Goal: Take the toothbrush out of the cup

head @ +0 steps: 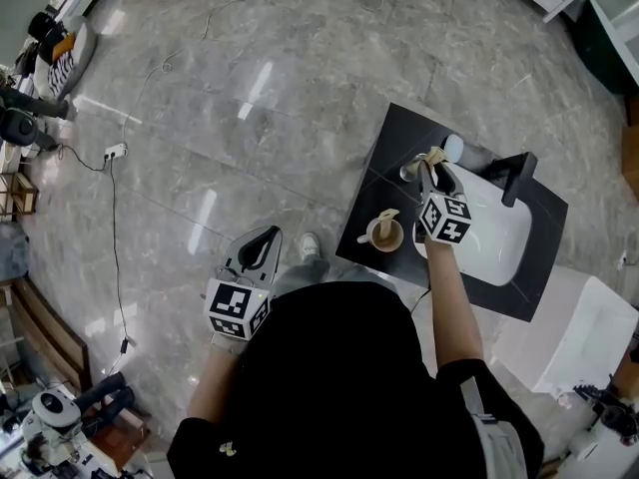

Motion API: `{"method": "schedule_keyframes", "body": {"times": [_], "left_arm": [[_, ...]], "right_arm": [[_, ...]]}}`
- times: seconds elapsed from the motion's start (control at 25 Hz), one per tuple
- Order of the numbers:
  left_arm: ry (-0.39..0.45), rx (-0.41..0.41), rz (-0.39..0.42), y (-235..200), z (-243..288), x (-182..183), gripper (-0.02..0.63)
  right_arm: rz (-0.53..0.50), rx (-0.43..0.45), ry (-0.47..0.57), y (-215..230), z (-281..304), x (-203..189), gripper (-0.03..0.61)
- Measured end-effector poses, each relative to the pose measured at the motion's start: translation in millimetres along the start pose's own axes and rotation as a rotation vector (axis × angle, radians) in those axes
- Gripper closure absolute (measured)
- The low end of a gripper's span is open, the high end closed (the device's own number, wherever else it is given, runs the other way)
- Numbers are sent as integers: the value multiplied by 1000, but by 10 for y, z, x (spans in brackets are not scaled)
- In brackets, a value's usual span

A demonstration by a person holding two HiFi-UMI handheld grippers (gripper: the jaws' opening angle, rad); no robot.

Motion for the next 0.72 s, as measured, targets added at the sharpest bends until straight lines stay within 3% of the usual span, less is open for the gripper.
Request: {"method": "schedule_keyframes", "body": {"times": [0.28, 0.72], "left_arm": [[1, 1, -8, -22, 37, 19, 586], [8, -26, -7, -47, 56, 4, 587]], "right_arm": [[-21, -26, -8, -14, 11, -1, 522], [-28, -13, 31, -51, -247, 194, 532]]}}
Point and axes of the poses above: the fingertips, and each gripper's own axes: z forward along the fingers, y to its right, x out of its top, the point moved 9 cm from there along -z, backward along the fingers, and after that the axes turned 1 degree about -x, right-handed, at the moved point
